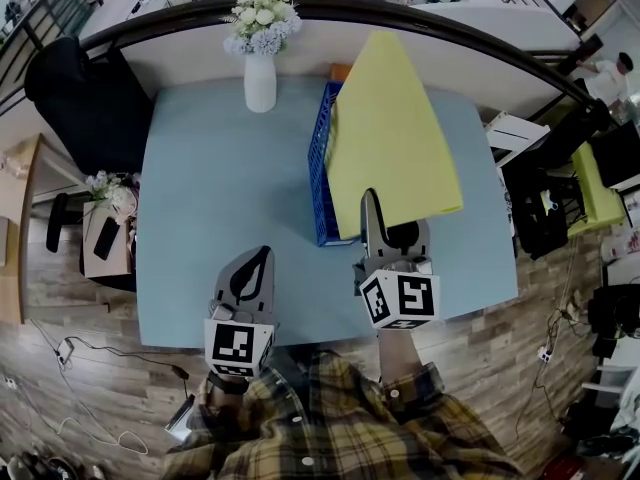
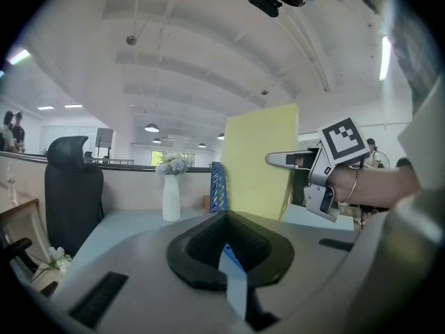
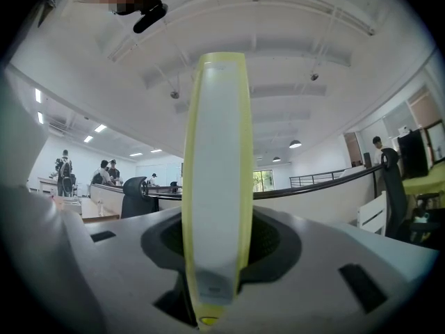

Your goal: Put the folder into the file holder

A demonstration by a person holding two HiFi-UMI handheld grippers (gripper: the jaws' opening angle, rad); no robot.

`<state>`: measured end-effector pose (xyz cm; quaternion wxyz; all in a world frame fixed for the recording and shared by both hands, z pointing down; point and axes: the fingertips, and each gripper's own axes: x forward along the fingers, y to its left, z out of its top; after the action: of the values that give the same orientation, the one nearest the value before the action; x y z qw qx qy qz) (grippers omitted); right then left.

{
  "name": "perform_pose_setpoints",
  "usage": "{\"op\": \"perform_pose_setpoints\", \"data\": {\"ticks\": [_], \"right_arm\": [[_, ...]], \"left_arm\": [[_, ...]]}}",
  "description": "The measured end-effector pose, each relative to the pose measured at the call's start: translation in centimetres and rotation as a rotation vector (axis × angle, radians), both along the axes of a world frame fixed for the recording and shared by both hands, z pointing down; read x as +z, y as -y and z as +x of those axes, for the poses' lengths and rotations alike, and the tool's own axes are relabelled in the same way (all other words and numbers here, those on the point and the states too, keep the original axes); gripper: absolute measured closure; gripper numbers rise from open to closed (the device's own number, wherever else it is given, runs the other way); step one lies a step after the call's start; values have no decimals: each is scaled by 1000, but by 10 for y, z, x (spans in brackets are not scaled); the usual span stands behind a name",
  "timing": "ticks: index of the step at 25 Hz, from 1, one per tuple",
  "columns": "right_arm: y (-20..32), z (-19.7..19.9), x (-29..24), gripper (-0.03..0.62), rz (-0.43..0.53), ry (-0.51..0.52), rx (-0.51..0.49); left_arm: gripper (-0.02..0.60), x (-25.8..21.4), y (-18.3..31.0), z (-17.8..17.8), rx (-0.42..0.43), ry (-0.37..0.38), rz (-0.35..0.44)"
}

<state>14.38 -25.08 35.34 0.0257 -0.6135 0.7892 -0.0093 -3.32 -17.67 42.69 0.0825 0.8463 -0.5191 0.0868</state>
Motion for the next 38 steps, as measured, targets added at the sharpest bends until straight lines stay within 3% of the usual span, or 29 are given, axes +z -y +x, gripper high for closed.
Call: {"op": "perform_pose_setpoints", "data": {"ticks": [11, 38], "right_arm": [[9, -4, 14, 428, -22, -6, 23], [19, -17, 91, 427, -160, -86, 3]], "left_arm": [[588, 3, 4, 1, 15, -23, -14], [588, 26, 13, -23, -41, -18, -66]]}}
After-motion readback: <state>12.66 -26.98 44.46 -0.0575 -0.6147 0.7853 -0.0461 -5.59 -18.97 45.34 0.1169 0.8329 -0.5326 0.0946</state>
